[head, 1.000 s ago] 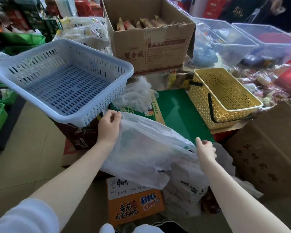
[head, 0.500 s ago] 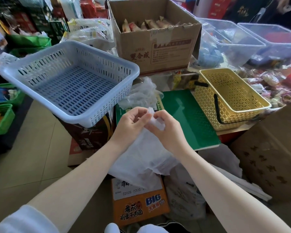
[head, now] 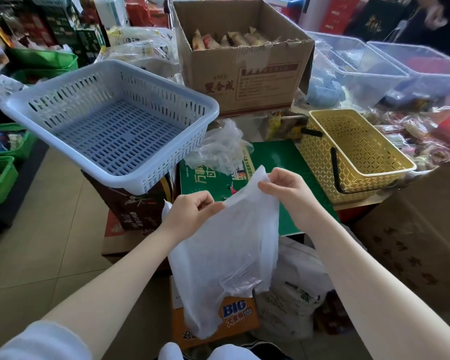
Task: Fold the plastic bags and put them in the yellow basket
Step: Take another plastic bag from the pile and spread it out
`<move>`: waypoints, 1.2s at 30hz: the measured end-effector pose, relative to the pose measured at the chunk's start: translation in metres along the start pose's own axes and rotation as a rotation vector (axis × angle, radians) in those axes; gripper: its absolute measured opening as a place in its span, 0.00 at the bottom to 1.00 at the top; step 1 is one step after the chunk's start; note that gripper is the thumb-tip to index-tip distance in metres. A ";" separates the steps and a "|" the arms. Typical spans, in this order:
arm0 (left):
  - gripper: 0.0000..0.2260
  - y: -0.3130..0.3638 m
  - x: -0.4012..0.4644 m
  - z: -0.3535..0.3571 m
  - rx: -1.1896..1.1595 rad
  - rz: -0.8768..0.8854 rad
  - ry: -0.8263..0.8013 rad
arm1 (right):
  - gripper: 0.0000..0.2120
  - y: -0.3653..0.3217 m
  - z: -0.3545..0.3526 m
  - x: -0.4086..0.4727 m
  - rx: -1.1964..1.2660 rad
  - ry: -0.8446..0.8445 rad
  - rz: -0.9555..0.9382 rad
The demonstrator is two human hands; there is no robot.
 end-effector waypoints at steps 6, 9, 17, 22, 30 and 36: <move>0.24 0.004 0.004 -0.017 0.270 0.206 -0.026 | 0.08 0.010 -0.013 -0.001 0.255 -0.103 0.022; 0.23 0.012 0.006 -0.018 0.358 0.287 -0.039 | 0.11 0.020 -0.013 0.000 0.060 -0.003 0.113; 0.24 0.037 0.005 -0.029 0.549 0.408 0.060 | 0.11 0.008 -0.027 -0.008 0.127 0.237 0.007; 0.26 0.036 0.005 -0.036 0.531 0.417 0.039 | 0.09 0.003 -0.033 -0.021 0.275 0.281 -0.168; 0.28 0.021 -0.002 -0.055 0.531 0.283 0.135 | 0.05 -0.017 -0.016 -0.027 -0.143 0.417 -0.212; 0.16 -0.003 -0.010 -0.062 0.345 0.044 0.242 | 0.13 0.001 0.011 -0.017 -0.333 0.188 -0.195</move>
Point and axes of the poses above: each hand's wrist, its own x-axis towards the middle knuckle, its own z-axis out of the palm, y = z × x, the point moved 10 cm from there along x, towards the middle knuckle, and after that the axes turned 15 degrees about z, right-handed, at the moved point
